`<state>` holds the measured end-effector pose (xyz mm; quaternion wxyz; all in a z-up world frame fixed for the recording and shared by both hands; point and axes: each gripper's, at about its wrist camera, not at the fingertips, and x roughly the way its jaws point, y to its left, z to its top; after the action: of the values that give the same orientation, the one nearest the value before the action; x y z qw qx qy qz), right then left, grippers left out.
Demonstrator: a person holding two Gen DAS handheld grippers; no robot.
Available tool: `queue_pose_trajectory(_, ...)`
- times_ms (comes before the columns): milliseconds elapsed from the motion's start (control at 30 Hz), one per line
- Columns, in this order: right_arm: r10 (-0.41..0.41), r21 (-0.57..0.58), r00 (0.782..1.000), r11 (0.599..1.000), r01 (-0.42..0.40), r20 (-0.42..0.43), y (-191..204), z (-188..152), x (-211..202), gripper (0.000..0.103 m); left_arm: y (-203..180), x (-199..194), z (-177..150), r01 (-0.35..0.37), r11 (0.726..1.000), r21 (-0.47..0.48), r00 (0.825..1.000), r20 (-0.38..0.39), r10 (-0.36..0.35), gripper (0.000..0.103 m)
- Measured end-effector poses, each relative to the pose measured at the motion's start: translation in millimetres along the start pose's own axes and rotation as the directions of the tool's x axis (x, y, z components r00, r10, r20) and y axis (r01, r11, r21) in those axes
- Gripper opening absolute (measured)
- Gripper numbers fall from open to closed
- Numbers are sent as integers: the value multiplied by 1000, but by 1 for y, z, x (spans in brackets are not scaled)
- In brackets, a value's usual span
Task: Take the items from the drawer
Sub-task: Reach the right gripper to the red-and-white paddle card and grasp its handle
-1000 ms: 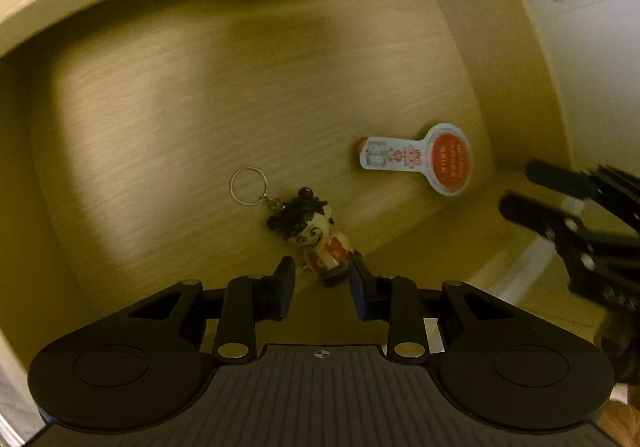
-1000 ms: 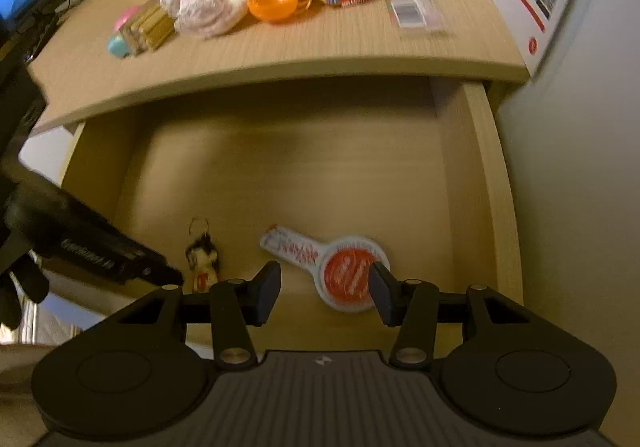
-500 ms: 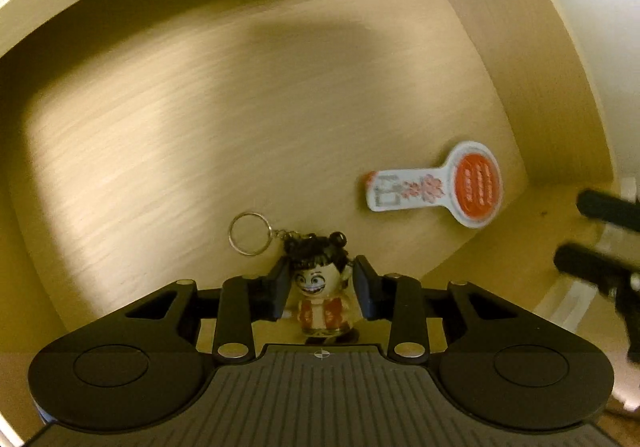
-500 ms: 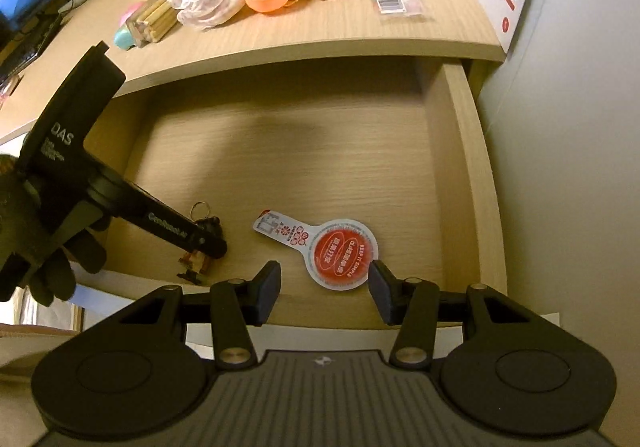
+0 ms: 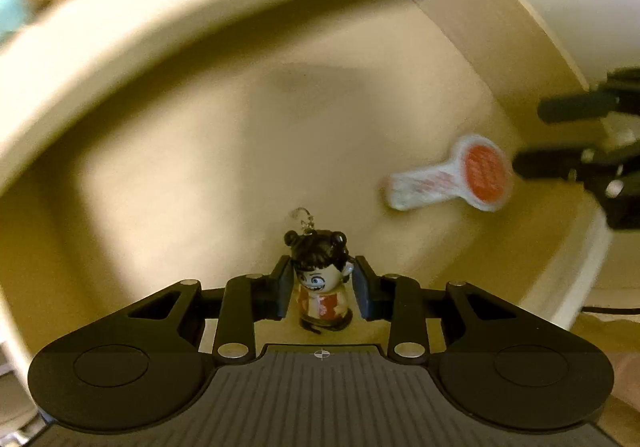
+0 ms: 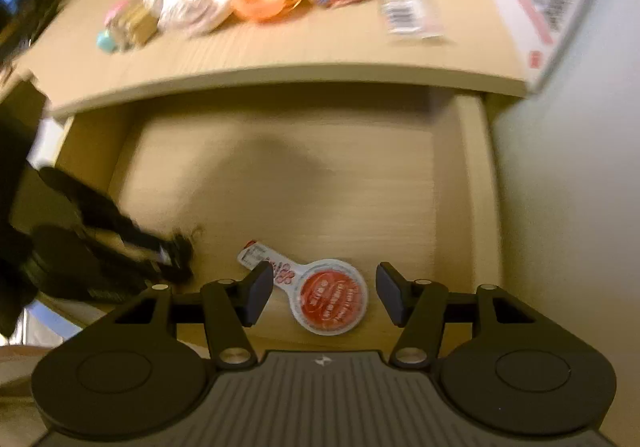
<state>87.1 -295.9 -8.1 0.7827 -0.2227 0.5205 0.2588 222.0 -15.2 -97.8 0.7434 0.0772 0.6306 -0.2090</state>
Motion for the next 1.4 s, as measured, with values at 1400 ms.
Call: queue_pose_trajectory(1400,-114,-393,973,919,27,-200,54,77,94,63,55,-55,-41,24,958,-285,982,185,30,36)
